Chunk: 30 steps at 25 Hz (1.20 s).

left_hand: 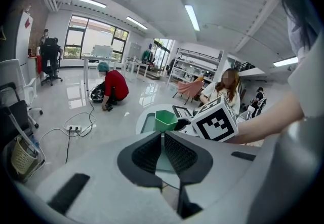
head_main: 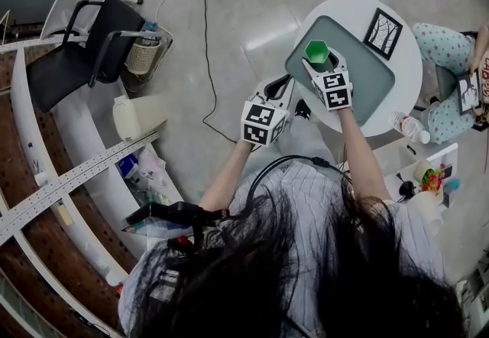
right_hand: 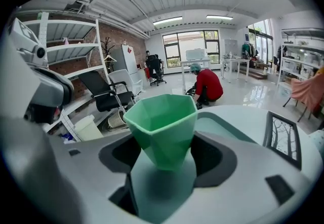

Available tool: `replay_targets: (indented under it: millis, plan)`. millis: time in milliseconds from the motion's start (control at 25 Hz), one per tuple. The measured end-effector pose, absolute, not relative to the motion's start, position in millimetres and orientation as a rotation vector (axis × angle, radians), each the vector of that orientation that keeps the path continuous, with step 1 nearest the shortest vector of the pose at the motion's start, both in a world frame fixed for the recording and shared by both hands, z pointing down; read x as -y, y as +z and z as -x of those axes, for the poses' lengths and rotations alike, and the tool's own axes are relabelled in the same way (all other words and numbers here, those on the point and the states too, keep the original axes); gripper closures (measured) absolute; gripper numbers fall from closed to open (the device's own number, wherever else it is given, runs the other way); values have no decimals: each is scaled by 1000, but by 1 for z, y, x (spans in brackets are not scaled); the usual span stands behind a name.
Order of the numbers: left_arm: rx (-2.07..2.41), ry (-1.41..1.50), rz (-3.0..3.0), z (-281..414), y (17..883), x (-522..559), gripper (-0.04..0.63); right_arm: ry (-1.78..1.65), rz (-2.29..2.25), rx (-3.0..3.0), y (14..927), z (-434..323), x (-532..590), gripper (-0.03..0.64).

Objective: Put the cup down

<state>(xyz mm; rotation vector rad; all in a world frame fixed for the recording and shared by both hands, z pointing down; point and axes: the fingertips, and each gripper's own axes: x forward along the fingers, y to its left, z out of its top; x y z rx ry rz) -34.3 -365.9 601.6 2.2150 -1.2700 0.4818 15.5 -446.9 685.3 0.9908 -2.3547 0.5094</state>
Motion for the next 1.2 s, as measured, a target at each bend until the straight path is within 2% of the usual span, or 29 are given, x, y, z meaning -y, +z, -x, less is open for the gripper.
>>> replay_targets:
  millis: [1200]
  plan:
    - [1296,491,-2203,51,596,357,568,644,-960,2240,710,-24,432,293]
